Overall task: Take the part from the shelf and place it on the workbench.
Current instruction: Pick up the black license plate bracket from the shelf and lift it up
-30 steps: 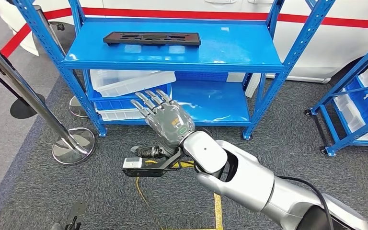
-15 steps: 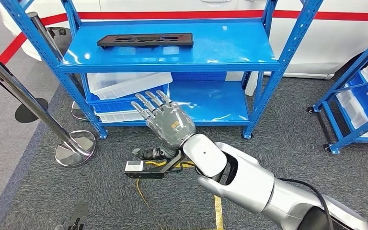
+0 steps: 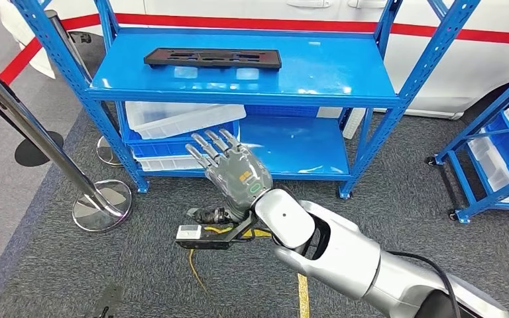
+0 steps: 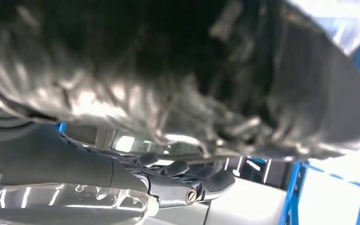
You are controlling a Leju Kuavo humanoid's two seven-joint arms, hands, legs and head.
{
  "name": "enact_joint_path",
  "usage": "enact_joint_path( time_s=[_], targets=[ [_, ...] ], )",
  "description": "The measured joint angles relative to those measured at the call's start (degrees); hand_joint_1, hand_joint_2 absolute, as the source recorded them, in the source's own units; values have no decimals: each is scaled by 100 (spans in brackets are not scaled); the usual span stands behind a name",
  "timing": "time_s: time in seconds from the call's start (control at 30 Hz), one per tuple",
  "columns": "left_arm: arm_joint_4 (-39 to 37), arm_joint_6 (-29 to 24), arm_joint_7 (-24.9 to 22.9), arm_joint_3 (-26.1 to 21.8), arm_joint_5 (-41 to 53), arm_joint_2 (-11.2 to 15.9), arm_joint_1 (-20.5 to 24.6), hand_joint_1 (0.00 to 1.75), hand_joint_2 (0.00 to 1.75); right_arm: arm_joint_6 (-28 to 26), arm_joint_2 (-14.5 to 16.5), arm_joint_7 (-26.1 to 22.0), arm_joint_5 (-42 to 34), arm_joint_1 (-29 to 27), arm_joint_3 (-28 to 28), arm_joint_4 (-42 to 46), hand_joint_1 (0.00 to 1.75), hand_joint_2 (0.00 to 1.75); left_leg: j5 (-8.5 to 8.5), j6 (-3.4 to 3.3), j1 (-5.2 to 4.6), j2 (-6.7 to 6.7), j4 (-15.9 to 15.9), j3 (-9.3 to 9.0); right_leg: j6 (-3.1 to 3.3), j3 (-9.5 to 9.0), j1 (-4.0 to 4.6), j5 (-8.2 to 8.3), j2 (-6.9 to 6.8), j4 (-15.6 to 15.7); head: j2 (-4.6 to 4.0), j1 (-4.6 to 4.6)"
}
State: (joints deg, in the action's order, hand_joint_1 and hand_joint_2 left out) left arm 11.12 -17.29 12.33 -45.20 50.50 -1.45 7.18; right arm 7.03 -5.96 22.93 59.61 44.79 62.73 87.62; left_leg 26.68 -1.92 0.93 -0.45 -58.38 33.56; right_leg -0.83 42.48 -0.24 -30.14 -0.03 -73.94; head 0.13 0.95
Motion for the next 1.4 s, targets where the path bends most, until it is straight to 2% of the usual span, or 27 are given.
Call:
enact_joint_path(
  time_s=[0.07,0.1,0.13,0.2,0.3,0.37,0.43,0.47,0.5,0.53,0.6,0.67,0.73,0.8,0.83,0.9,0.97,1.0,1.03,1.07,1.13,1.17,1.2,1.23,1.3,1.37,1.4],
  targets=[
    [-4,81,-264,0,103,83,-49,0,0,21,-51,0,11,-40,-5,8,0,0,89,20,1,-8,-1,-116,39,-166,2,485,1,614,0,-2],
    [-4,119,-369,0,142,123,-55,0,0,34,-76,0,15,-45,-11,15,0,0,131,38,-1,-11,1,-166,65,-275,15,658,4,939,0,2],
    [-5,149,-452,0,168,163,-52,0,0,55,-96,0,16,-45,-18,29,0,0,166,63,-4,-14,4,-193,95,-370,32,738,3,1222,0,1],
    [-6,194,-578,1,214,237,-45,0,0,100,-134,0,20,-59,-37,66,0,0,200,130,-11,-16,10,-226,159,-453,61,711,7,1436,0,4],
    [-10,289,-703,4,316,314,-44,0,0,122,-172,2,30,-66,-80,119,0,0,224,220,-5,-3,-150,-226,262,-614,35,666,22,1517,0,10],
    [-19,424,-766,8,385,345,-30,0,0,126,-183,2,33,-53,-105,141,0,0,330,261,7,12,-669,65,310,-749,16,596,21,1553,0,28],
    [-27,559,-827,10,421,375,-31,0,0,129,-196,2,34,-59,-114,143,0,0,538,299,9,14,-1327,545,334,-852,17,503,23,1557,0,41],
    [-30,604,-851,11,422,385,-43,0,0,129,-204,2,34,-69,-115,143,0,0,601,313,10,14,-1502,733,335,-909,19,450,27,1556,0,41],
    [-33,631,-870,11,422,389,-59,0,0,130,-212,2,34,-76,-116,142,0,0,574,318,11,14,-1499,837,333,-979,21,391,32,1554,0,41],
    [-36,644,-885,11,420,392,-71,0,0,129,-217,2,34,-80,-118,142,0,0,431,314,10,14,-1314,846,325,-1060,22,328,35,1553,0,42],
    [-37,652,-900,11,423,401,-88,0,0,125,-223,-4,34,-80,-125,141,0,0,-130,266,0,26,-601,701,294,-1227,27,190,33,1549,0,41],
    [-38,651,-900,13,430,412,-93,0,0,116,-227,-16,34,-79,-132,136,0,0,-440,186,-42,40,-92,564,233,-1324,38,75,34,1555,0,45],
    [-39,650,-895,15,434,418,-95,0,0,109,-230,-28,39,-75,-137,133,0,0,-380,103,-71,40,1,503,169,-1373,50,31,37,1547,0,47],
    [-39,653,-889,18,465,420,-99,0,0,104,-232,-40,49,-66,-154,138,0,0,-341,31,-50,28,37,403,119,-1330,48,41,31,1392,0,45],
    [-39,662,-887,27,504,422,-99,0,0,102,-233,-50,56,-59,-164,141,0,0,-309,-1,-40,23,52,338,93,-1222,42,46,29,1191,0,41],
    [-39,735,-907,85,658,427,-98,0,0,97,-235,-76,66,-61,-178,136,0,0,-212,-44,-34,14,71,198,39,-813,22,-68,26,549,0,36],
    [-40,911,-983,193,885,429,-106,0,0,86,-242,-108,69,-71,-181,117,0,0,-76,-57,-33,7,72,39,7,-364,10,-373,25,45,0,35],
    [-43,1021,-1043,259,997,429,-113,0,0,78,-245,-123,69,-74,-182,103,0,0,2,-57,-33,0,72,-61,0,-218,8,-491,25,-7,0,34],
    [-46,1120,-1108,331,1086,428,-120,0,0,69,-248,-137,69,-75,-182,90,0,0,86,-52,-33,-10,72,-173,4,-140,8,-496,25,101,0,33],
    [-50,1197,-1171,403,1142,427,-126,0,0,59,-251,-151,69,-75,-183,76,0,0,177,-40,-34,-18,73,-296,19,-119,11,-332,25,351,0,33],
    [-58,1278,-1272,520,1155,420,-133,0,0,37,-262,-172,69,-80,-184,51,0,0,369,-2,-41,-35,59,-513,82,-132,39,431,30,1025,0,33],
    [-62,1297,-1303,557,1139,416,-130,0,0,25,-269,-181,69,-86,-184,41,0,0,462,27,-52,-43,48,-592,120,-156,56,760,32,1252,0,31],
    [-66,1309,-1322,584,1122,409,-129,0,0,16,-278,-186,69,-92,-186,35,0,0,540,56,-62,-51,49,-661,156,-182,71,953,35,1373,0,29],
    [-69,1318,-1331,607,1107,403,-125,0,0,8,-284,-188,69,-91,-191,32,0,0,569,83,-70,-58,17,-719,187,-213,83,957,37,1398,0,27],
    [-72,1326,-1331,651,1090,386,-113,0,0,2,-285,-189,69,-68,-216,43,0,0,496,132,-63,-50,-191,-657,256,-340,61,876,40,1429,0,30],
    [-73,1329,-1325,688,1085,367,-94,0,0,-2,-277,-189,69,-41,-236,57,0,0,400,188,-49,-33,-755,-330,322,-478,36,798,41,1492,0,40],
    [-74,1329,-1323,703,1085,358,-89,0,0,-2,-275,-189,69,-41,-239,61,0,0,454,219,-41,-25,-1078,-108,342,-541,34,748,42,1510,0,41]
  ],
)
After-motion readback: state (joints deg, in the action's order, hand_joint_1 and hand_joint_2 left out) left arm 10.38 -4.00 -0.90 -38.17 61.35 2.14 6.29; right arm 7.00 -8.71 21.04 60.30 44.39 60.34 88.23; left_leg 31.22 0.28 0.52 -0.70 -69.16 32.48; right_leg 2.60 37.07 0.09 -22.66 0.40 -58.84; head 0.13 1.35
